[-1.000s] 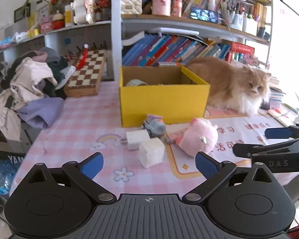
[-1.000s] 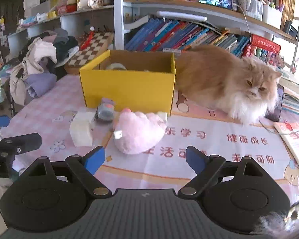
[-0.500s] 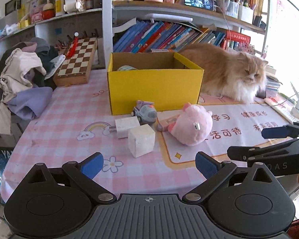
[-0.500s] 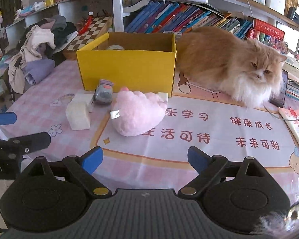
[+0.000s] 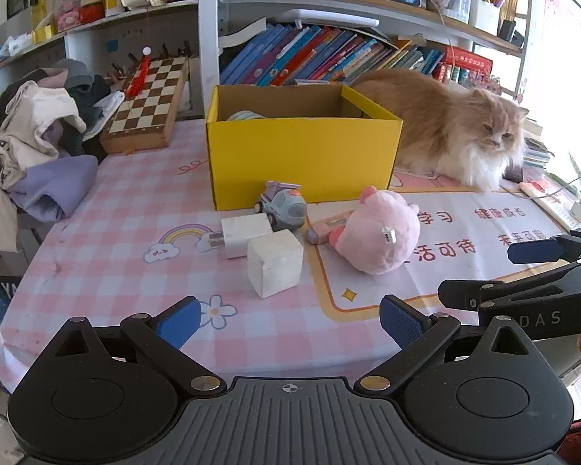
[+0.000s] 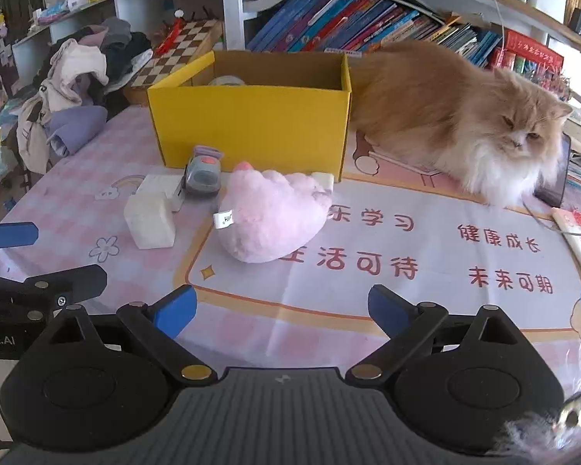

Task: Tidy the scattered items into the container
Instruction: 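Move the left tool to the white foam cube while the right tool approaches the pink plush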

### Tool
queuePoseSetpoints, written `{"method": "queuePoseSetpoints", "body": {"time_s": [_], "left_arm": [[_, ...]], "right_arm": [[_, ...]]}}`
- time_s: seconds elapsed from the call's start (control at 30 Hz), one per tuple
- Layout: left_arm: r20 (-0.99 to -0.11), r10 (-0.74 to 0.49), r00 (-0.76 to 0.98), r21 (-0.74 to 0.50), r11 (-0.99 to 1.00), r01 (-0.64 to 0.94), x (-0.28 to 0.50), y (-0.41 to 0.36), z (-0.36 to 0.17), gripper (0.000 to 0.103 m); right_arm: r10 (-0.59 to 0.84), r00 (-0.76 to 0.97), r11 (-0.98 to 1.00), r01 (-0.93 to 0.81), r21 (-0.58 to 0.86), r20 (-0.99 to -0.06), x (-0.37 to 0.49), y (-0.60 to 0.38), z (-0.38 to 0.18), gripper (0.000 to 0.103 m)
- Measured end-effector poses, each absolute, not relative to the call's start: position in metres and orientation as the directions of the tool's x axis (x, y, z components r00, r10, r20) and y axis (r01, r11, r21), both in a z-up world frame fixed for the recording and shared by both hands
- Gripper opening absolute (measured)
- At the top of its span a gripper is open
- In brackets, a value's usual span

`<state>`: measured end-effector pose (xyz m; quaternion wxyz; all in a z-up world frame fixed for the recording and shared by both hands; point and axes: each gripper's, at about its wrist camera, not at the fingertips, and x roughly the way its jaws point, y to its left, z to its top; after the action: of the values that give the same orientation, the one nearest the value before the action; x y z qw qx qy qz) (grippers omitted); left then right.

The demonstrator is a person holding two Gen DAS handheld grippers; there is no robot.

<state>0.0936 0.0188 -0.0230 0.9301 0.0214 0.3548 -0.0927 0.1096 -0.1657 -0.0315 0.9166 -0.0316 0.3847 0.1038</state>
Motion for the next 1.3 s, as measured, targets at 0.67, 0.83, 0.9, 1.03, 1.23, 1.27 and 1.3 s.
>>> {"method": "queuePoseSetpoints", "body": {"time_s": [0.67, 0.83, 0.9, 1.03, 1.23, 1.27, 1.3], "left_arm": [[-0.702, -0.127, 0.700, -0.016, 0.986, 0.163, 0.114, 0.024, -0.036, 0.099], [-0.700, -0.132, 0.702, -0.019, 0.986, 0.166, 0.118, 0.023, -0.037, 0.100], [-0.700, -0.133, 0.702, -0.023, 0.986, 0.163, 0.121, 0.023, -0.037, 0.100], [-0.700, -0.132, 0.702, -0.030, 0.987, 0.157, 0.126, 0.023, -0.038, 0.099], [-0.701, -0.134, 0.701, -0.035, 0.988, 0.153, 0.132, 0.020, -0.039, 0.099], [-0.700, -0.134, 0.701, -0.036, 0.988, 0.152, 0.133, 0.019, -0.039, 0.099], [-0.701, -0.133, 0.701, -0.037, 0.988, 0.150, 0.134, 0.019, -0.039, 0.099]], "right_arm": [[0.190, 0.647, 0.970, -0.242, 0.037, -0.738, 0.135, -0.156, -0.040, 0.097], [0.187, 0.644, 0.970, -0.243, 0.033, -0.742, 0.141, -0.155, -0.040, 0.097], [0.186, 0.642, 0.969, -0.245, 0.031, -0.744, 0.144, -0.155, -0.041, 0.097], [0.185, 0.638, 0.968, -0.251, 0.026, -0.748, 0.150, -0.155, -0.041, 0.097], [0.189, 0.633, 0.965, -0.260, 0.023, -0.751, 0.159, -0.156, -0.042, 0.097], [0.190, 0.631, 0.965, -0.262, 0.024, -0.752, 0.160, -0.157, -0.042, 0.097], [0.191, 0.629, 0.964, -0.263, 0.024, -0.753, 0.161, -0.157, -0.042, 0.097]]}}
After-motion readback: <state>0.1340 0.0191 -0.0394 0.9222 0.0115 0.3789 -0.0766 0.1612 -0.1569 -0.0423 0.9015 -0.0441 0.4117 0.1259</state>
